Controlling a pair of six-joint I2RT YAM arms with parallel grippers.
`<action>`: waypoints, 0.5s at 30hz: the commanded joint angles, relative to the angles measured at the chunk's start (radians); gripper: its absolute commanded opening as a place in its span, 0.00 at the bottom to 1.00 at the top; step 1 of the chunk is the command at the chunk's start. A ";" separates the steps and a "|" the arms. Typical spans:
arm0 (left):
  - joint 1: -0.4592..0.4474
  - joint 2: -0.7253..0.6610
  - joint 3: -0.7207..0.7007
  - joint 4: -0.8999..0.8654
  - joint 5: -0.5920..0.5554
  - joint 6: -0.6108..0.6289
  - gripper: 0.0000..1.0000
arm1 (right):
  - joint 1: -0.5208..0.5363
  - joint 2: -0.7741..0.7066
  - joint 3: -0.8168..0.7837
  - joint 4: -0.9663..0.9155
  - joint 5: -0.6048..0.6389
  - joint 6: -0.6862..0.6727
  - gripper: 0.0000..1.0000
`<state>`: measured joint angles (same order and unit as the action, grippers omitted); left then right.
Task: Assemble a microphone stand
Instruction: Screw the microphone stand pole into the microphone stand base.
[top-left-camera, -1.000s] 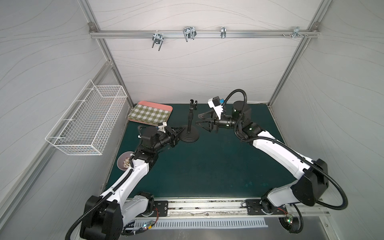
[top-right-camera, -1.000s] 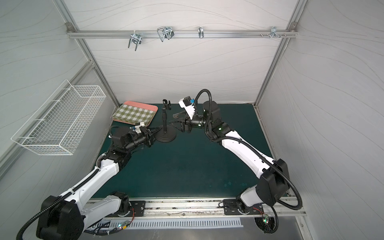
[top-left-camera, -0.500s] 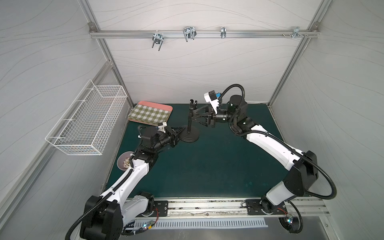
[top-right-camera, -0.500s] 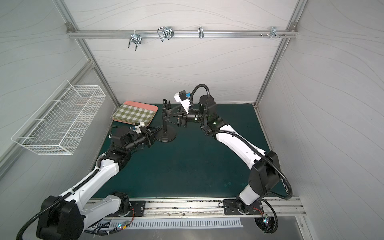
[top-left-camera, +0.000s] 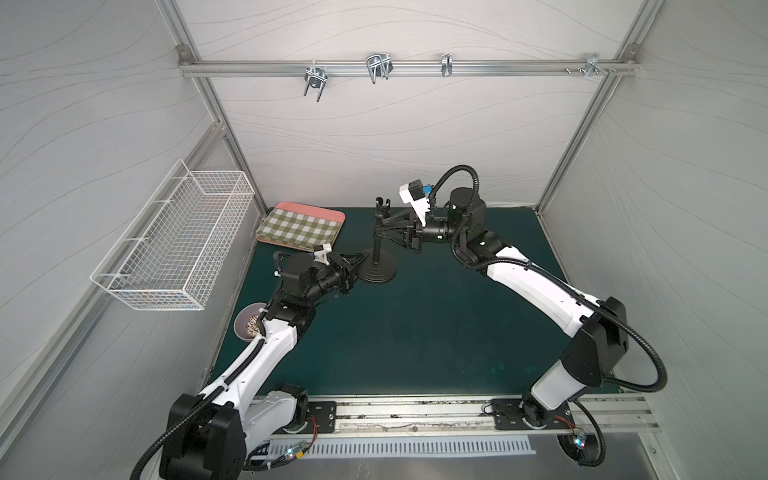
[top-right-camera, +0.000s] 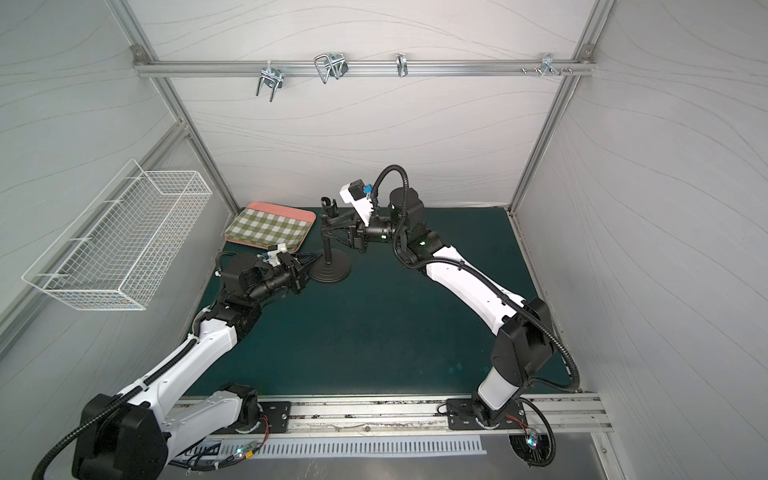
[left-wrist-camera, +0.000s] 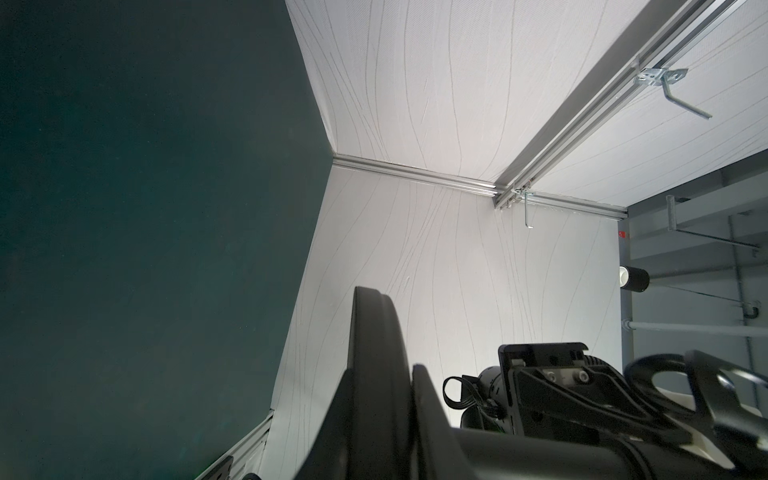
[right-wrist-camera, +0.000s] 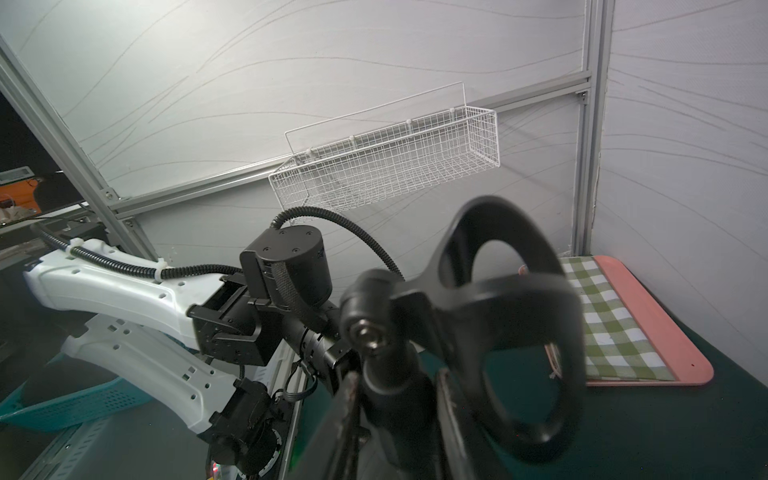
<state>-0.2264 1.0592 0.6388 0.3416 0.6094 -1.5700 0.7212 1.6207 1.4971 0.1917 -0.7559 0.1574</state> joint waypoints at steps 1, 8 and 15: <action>0.002 -0.025 0.047 0.114 0.020 -0.022 0.00 | 0.037 0.009 0.026 -0.073 0.067 -0.043 0.22; 0.004 -0.020 0.047 0.120 0.021 -0.024 0.00 | 0.121 -0.056 -0.033 -0.088 0.274 -0.066 0.11; 0.010 -0.013 0.048 0.125 0.023 -0.025 0.00 | 0.306 -0.156 -0.135 -0.100 0.768 -0.052 0.13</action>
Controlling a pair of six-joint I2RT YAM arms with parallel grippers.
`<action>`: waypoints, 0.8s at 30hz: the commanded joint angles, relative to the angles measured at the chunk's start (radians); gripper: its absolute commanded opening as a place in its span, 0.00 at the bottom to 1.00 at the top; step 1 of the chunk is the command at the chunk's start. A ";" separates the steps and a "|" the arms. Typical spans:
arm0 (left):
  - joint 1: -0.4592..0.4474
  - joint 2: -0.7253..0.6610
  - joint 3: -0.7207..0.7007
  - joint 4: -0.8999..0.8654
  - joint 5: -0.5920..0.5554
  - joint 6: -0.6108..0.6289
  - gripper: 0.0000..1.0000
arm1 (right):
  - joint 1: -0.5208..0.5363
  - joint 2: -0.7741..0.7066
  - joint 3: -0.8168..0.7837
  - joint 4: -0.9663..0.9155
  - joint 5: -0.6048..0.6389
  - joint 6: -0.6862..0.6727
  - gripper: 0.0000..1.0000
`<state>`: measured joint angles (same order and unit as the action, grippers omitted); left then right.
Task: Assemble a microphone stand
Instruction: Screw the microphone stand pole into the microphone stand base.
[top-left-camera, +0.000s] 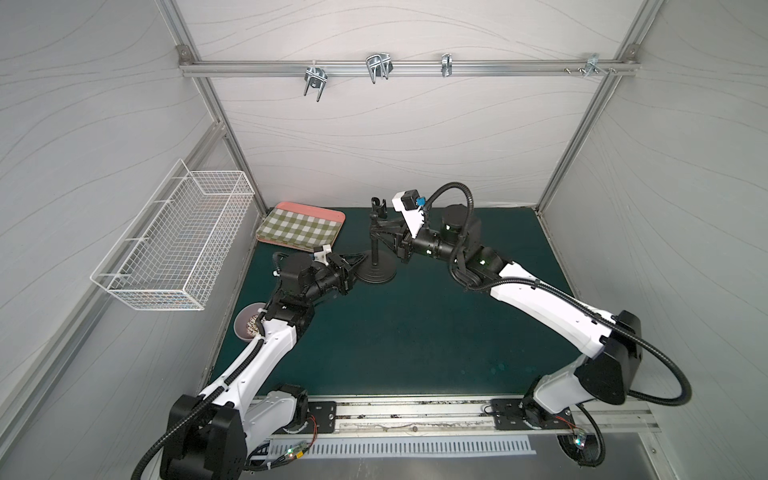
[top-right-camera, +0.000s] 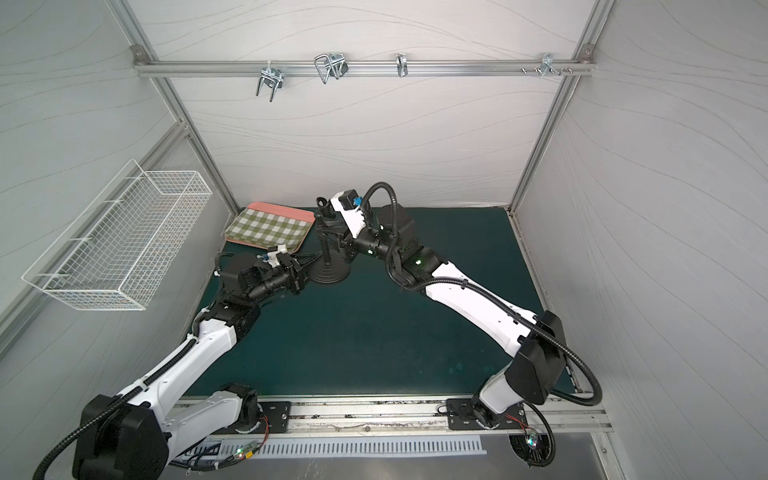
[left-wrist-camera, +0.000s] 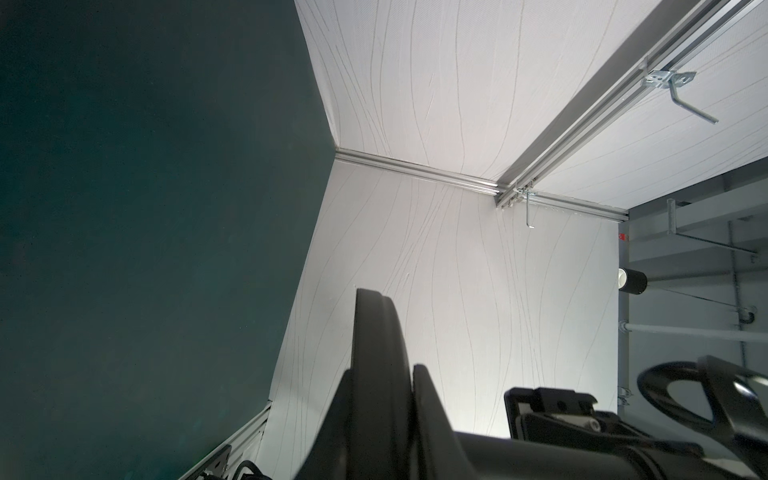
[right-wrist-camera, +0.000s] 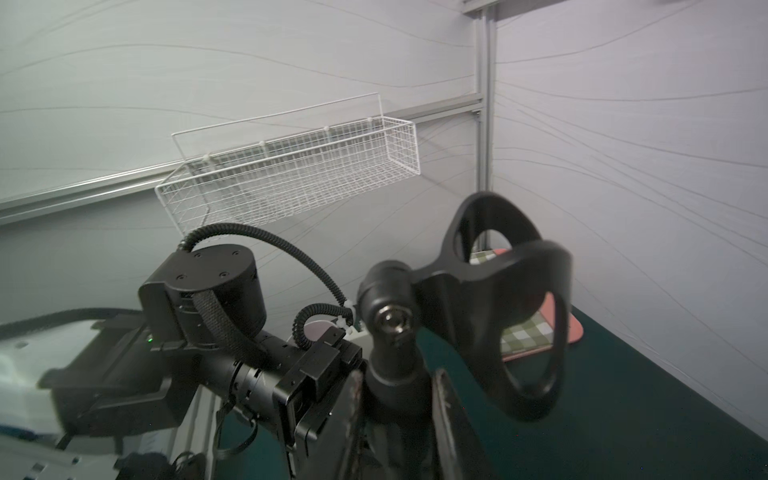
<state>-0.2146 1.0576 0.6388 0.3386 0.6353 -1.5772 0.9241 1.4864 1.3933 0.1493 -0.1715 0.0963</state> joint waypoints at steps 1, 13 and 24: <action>-0.003 -0.009 0.048 0.130 -0.003 -0.020 0.00 | 0.133 -0.027 -0.041 -0.049 0.238 0.014 0.12; 0.000 -0.009 0.041 0.135 0.002 -0.022 0.00 | 0.340 0.028 -0.021 0.007 0.752 -0.028 0.37; 0.003 -0.003 0.033 0.142 0.003 -0.019 0.00 | 0.139 -0.211 -0.259 -0.058 0.263 0.025 0.69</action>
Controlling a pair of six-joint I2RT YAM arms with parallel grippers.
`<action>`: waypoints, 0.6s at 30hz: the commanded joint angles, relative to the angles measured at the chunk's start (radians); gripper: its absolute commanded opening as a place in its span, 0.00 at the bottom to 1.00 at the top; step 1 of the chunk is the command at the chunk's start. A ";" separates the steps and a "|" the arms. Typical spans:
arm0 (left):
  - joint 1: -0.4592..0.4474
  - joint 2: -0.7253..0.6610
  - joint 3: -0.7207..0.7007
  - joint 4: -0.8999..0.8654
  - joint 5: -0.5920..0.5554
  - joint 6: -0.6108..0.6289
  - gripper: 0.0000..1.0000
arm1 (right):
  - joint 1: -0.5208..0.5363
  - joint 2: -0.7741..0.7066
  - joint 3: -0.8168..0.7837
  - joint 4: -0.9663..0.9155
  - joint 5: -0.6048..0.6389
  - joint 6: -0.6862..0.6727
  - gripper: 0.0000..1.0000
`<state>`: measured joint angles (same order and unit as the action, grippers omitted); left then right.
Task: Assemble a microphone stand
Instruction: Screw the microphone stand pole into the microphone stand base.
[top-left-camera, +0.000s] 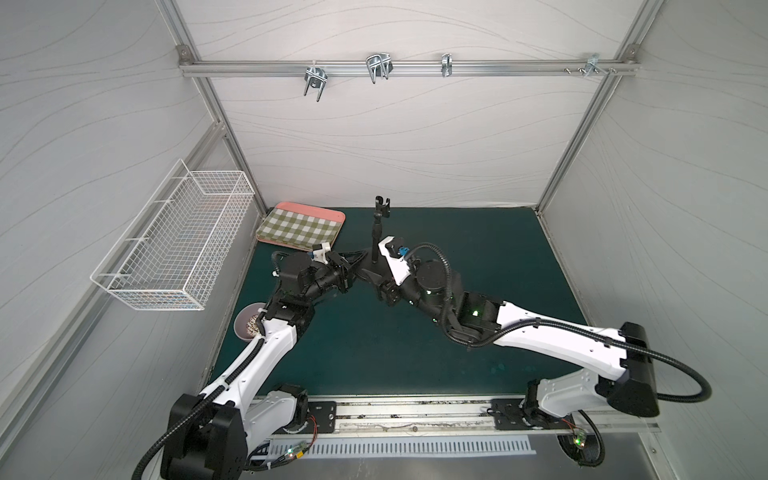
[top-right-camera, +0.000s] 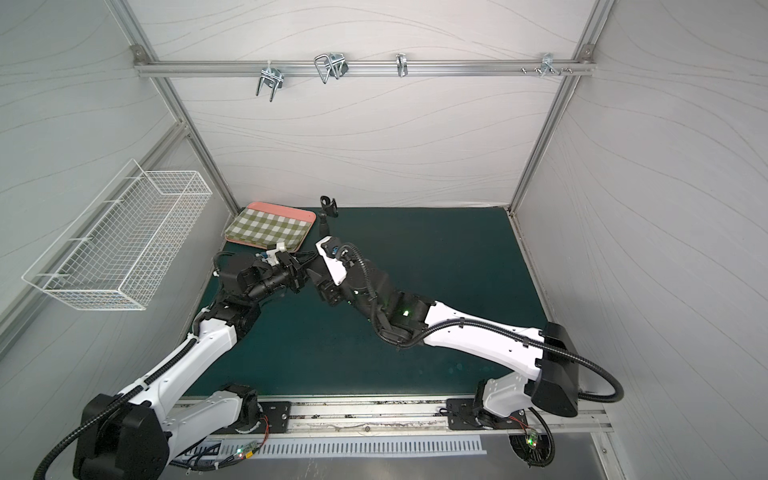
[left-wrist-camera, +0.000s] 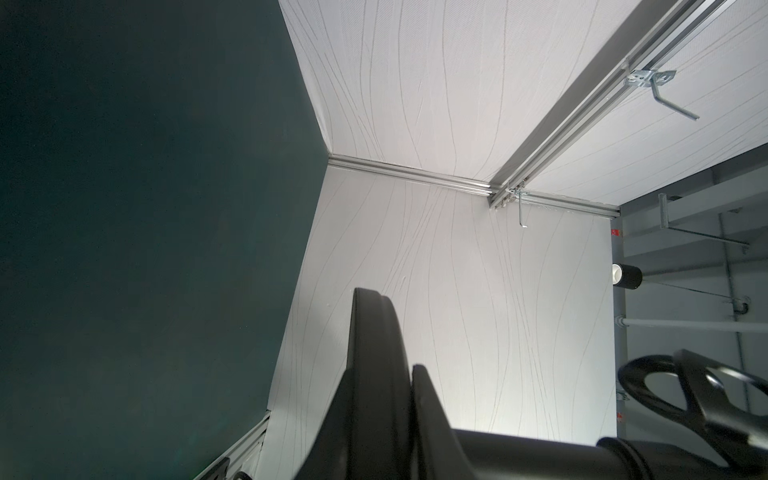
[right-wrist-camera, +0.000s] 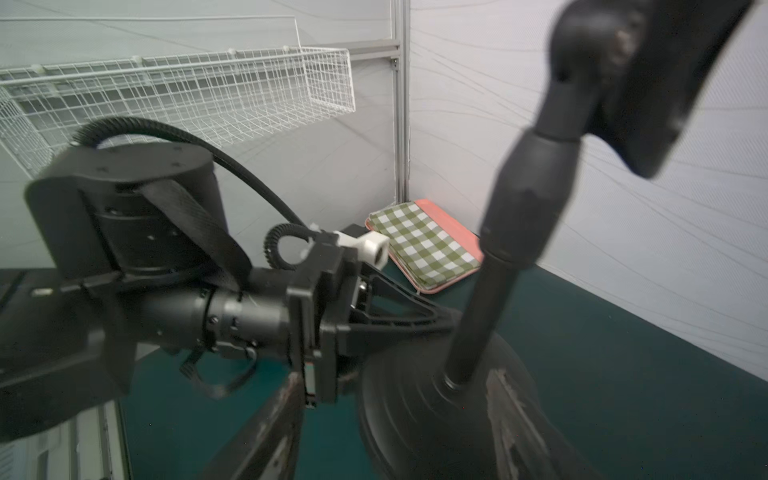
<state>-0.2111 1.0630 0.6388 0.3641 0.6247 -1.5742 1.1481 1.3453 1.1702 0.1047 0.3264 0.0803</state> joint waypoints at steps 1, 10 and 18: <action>-0.001 -0.008 0.033 0.116 0.014 -0.023 0.00 | -0.131 -0.079 -0.058 0.000 -0.320 0.059 0.68; -0.001 -0.018 0.034 0.101 0.015 -0.018 0.00 | -0.367 0.049 -0.013 0.114 -0.886 0.045 0.63; -0.001 -0.027 0.037 0.091 0.017 -0.017 0.00 | -0.379 0.197 0.094 0.185 -1.024 0.040 0.59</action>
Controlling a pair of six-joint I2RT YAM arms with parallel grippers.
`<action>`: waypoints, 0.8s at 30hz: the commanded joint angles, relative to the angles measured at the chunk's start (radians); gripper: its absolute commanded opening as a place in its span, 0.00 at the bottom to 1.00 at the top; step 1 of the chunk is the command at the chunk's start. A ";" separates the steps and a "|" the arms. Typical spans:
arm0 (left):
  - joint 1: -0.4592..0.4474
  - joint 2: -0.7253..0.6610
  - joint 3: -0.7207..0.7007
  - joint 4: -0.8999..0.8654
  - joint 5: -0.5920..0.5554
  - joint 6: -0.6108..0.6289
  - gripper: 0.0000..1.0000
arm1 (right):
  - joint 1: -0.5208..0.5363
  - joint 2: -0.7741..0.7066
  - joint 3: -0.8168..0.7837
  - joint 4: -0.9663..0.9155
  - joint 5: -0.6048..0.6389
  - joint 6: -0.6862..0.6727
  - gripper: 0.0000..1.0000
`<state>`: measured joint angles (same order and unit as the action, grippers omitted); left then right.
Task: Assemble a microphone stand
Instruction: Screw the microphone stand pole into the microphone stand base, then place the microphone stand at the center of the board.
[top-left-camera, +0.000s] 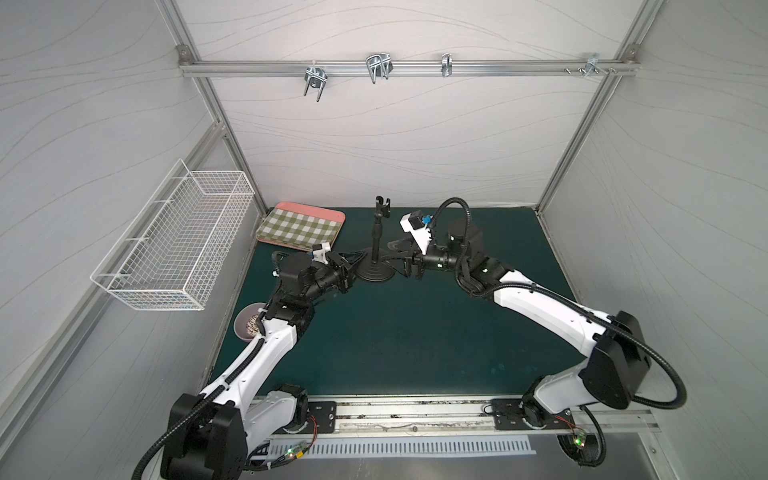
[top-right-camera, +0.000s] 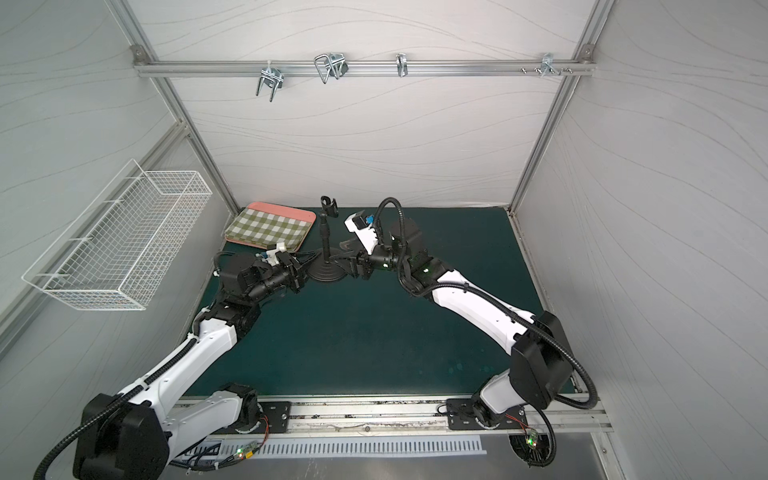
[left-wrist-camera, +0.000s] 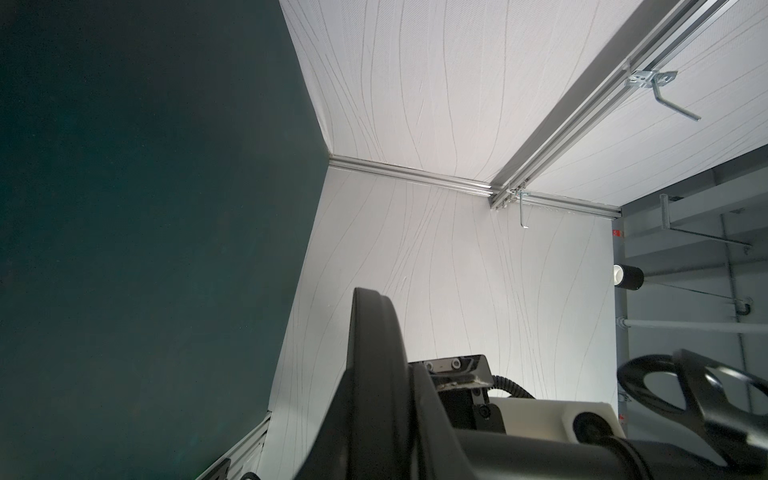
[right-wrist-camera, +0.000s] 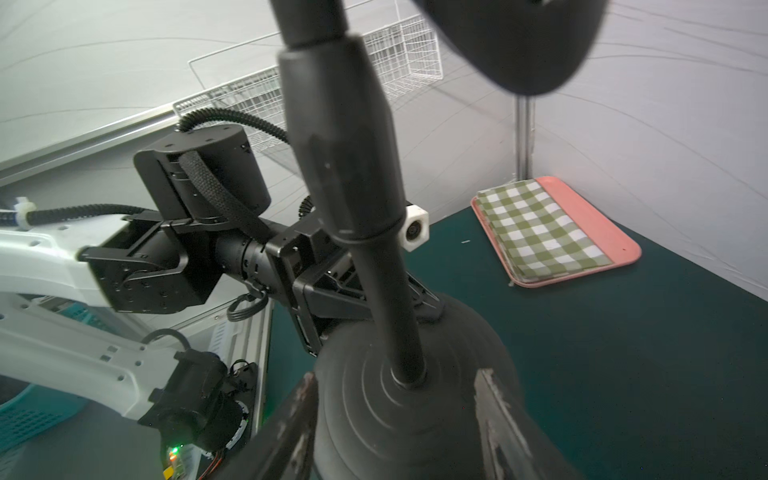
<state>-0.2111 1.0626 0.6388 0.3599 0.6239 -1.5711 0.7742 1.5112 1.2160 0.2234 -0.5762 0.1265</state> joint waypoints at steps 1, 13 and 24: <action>-0.001 -0.027 0.038 0.095 0.017 -0.021 0.00 | -0.005 0.049 0.062 0.073 -0.133 -0.005 0.58; -0.001 -0.024 0.029 0.094 0.022 -0.018 0.00 | -0.007 0.133 0.121 0.122 -0.107 0.030 0.20; -0.001 -0.017 0.018 0.097 0.018 -0.016 0.07 | -0.007 0.087 0.058 0.125 0.044 -0.004 0.06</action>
<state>-0.2111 1.0622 0.6365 0.3229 0.6212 -1.5909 0.7666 1.6352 1.2987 0.3401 -0.6132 0.1154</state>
